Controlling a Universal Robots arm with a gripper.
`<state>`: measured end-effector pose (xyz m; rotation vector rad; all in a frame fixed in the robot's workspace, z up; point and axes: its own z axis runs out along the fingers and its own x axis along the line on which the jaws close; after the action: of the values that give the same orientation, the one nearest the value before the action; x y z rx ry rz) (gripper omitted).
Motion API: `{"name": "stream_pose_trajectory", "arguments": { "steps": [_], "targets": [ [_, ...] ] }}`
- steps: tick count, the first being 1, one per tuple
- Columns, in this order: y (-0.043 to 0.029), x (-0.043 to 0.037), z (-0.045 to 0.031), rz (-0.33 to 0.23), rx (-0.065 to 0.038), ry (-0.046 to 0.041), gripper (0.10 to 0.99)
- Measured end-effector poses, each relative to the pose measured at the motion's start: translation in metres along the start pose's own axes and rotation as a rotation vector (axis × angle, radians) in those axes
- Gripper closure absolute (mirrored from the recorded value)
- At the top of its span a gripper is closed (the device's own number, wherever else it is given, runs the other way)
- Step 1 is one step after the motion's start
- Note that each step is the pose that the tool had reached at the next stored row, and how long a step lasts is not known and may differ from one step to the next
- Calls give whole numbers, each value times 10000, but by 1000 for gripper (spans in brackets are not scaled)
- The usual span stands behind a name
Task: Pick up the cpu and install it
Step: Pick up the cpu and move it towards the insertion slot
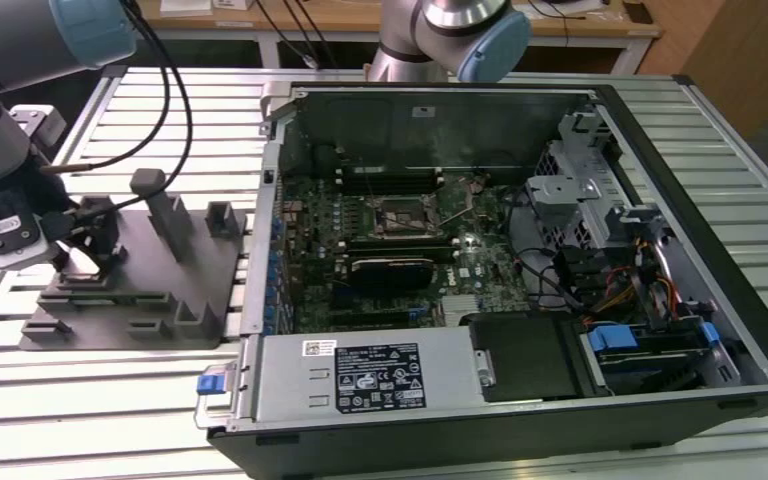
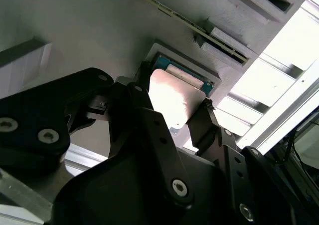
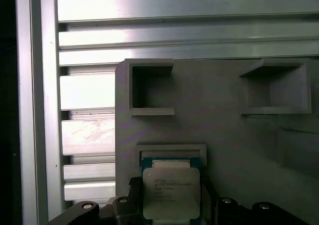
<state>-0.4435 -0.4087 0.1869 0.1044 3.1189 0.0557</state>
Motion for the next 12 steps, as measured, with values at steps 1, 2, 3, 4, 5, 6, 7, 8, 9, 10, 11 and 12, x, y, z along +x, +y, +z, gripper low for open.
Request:
{"name": "stream_pose_trajectory", "arguments": {
  "steps": [1,2,3,4,5,6,7,8,9,10,11,12],
  "targets": [
    [-1,0,6,0,0,0,541],
    [-2,0,12,0,0,0,541],
    [-2,0,15,0,0,1,541],
    [-2,0,19,0,0,1,541],
    [-2,0,24,0,-1,0,541],
    [-2,0,25,0,1,1,541],
    [-2,0,26,0,1,1,541],
    [-2,0,26,0,1,1,541],
    [-2,0,27,0,0,0,541],
    [-3,0,28,-1,0,1,541],
    [-2,0,28,0,0,0,541],
    [-2,0,29,0,0,0,541]
  ]
}}
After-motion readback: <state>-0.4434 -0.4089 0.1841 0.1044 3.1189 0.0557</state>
